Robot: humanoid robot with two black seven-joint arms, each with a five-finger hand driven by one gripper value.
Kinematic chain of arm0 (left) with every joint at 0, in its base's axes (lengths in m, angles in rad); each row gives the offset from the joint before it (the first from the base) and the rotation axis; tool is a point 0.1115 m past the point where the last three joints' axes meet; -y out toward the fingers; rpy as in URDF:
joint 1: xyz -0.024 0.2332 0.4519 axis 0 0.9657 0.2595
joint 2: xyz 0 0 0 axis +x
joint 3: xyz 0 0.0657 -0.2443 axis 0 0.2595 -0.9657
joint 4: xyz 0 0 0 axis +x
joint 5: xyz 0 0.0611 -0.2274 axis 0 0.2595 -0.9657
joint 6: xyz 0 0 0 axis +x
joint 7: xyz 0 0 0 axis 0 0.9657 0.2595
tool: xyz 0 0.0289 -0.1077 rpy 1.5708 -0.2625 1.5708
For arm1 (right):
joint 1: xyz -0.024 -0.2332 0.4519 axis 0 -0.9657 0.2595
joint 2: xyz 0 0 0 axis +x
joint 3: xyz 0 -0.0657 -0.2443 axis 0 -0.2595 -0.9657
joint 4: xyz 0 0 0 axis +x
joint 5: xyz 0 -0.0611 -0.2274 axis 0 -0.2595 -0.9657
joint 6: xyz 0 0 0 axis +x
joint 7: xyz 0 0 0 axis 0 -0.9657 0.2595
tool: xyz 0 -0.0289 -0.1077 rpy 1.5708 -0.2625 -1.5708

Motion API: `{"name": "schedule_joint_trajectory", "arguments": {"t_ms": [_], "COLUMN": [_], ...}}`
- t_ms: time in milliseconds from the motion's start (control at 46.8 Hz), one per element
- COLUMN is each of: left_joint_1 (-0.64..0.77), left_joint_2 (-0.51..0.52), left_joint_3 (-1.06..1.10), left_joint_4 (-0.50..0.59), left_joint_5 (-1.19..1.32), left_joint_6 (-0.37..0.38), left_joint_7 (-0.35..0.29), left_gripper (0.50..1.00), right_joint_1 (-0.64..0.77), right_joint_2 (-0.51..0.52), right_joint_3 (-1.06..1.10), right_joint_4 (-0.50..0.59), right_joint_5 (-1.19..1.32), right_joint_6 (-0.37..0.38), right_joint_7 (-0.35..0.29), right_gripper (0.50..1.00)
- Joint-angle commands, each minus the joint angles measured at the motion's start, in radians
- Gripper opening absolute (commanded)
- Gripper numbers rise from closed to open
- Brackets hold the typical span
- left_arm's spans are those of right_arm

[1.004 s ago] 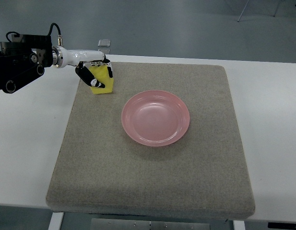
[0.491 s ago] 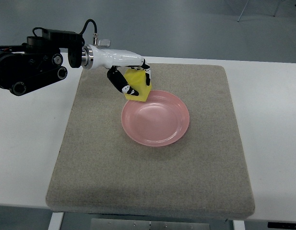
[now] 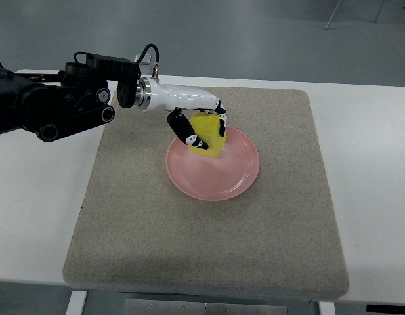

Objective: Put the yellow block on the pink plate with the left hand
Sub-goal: 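Carry the cube with the left hand over the pink plate and lower, then open the left hand to release the cube onto the plate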

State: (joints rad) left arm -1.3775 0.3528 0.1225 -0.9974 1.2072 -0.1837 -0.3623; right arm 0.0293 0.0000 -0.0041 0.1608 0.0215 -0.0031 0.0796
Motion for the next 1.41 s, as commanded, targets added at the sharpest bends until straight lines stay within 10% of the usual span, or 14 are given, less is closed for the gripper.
{"name": "schedule_joint_trajectory", "arguments": {"t_ms": [0,662,811,1089,1388], "left_joint_1": [0.012,0.043,0.051,0.055,0.04], "left_joint_2": [-0.014,-0.061,-0.061,-0.061,-0.046], "left_joint_3": [0.002,0.032,0.032,0.032,0.016], "left_joint_4": [0.013,0.065,0.063,0.062,0.066], "left_joint_5": [0.002,0.066,0.066,0.064,0.051], "left_joint_6": [-0.002,0.0,0.0,0.0,-0.003], "left_joint_7": [0.0,0.0,0.0,0.0,0.0], "left_gripper": [0.5,0.5,0.733,0.953,0.973], "right_joint_1": [0.0,0.0,0.0,0.0,0.0], "right_joint_2": [0.0,0.0,0.0,0.0,0.0], "right_joint_3": [-0.001,-0.001,-0.001,-0.001,0.001], "right_joint_4": [-0.001,-0.001,-0.001,0.0,0.0], "right_joint_5": [0.0,0.0,0.0,0.0,0.0], "right_joint_6": [0.0,0.0,0.0,0.0,0.0], "right_joint_7": [0.0,0.0,0.0,0.0,0.0], "right_gripper": [0.924,0.924,0.924,0.924,0.924]}}
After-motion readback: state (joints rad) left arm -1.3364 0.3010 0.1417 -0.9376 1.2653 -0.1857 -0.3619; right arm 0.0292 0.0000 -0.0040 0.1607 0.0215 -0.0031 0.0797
